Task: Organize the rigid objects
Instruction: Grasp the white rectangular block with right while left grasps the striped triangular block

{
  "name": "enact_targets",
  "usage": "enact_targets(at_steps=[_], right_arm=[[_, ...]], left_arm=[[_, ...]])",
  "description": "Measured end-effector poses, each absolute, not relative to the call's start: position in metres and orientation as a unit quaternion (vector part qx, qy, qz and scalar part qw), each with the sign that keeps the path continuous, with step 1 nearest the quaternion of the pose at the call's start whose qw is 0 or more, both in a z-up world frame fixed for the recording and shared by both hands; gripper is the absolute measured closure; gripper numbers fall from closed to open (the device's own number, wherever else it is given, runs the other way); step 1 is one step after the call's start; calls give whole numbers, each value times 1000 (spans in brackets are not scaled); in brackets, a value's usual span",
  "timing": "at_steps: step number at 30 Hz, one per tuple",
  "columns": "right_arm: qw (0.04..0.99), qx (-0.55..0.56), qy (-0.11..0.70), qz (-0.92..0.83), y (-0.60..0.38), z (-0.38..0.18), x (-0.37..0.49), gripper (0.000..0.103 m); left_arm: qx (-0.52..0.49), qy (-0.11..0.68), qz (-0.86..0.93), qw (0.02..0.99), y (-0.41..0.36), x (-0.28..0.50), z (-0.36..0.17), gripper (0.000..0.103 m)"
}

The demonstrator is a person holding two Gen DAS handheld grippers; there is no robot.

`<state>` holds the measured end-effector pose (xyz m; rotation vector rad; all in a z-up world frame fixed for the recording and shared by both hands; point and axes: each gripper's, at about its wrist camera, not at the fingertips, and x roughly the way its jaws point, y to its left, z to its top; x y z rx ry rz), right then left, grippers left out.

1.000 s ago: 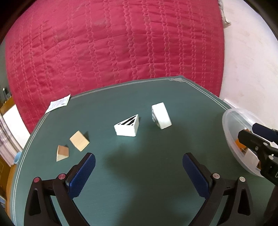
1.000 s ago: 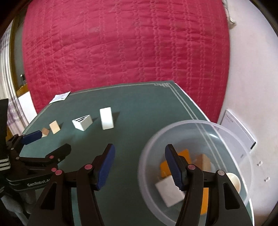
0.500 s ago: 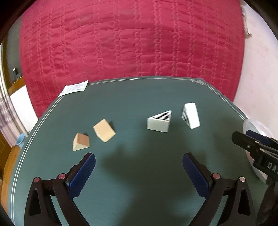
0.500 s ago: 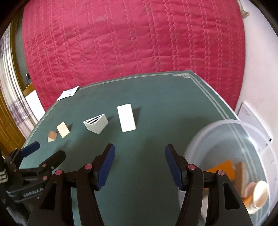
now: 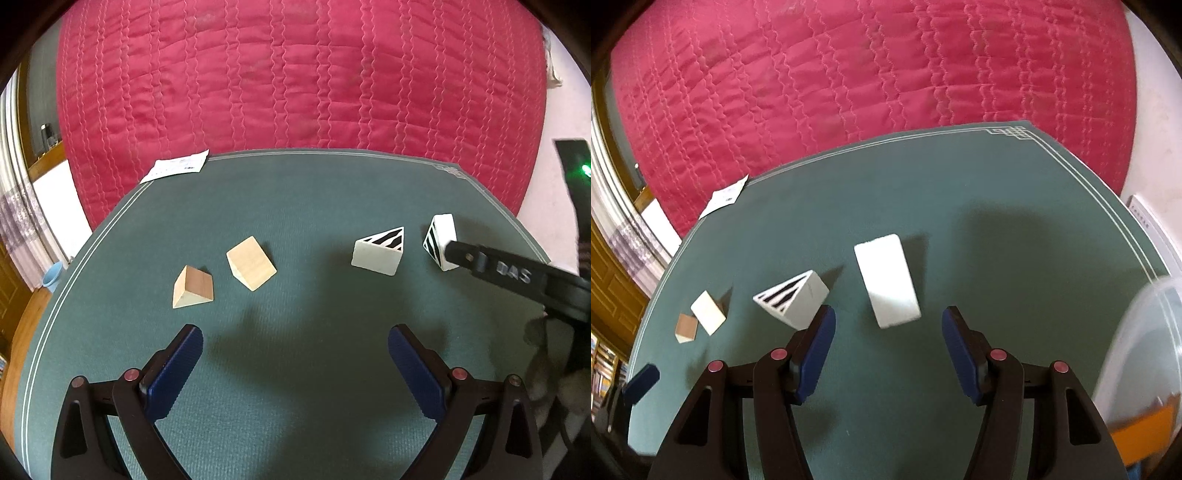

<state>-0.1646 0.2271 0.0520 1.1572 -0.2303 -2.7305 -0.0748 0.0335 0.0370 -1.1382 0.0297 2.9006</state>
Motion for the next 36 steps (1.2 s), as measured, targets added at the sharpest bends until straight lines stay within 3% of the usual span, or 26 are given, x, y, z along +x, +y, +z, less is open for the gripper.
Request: enact_targets(at_steps=[8,13,36], right_arm=[[70,404,-68,-910,217,41,-198,46],[65,405,-51,-911,215,39,-200,69],[118,362,-68,-922,250,70,-100,70]], left_arm=[[-372,7,928,9,32,-77,32,1],[-374,6,928,8,32,-78,31,1],[-391,34,920,2,51,-96,32,1]])
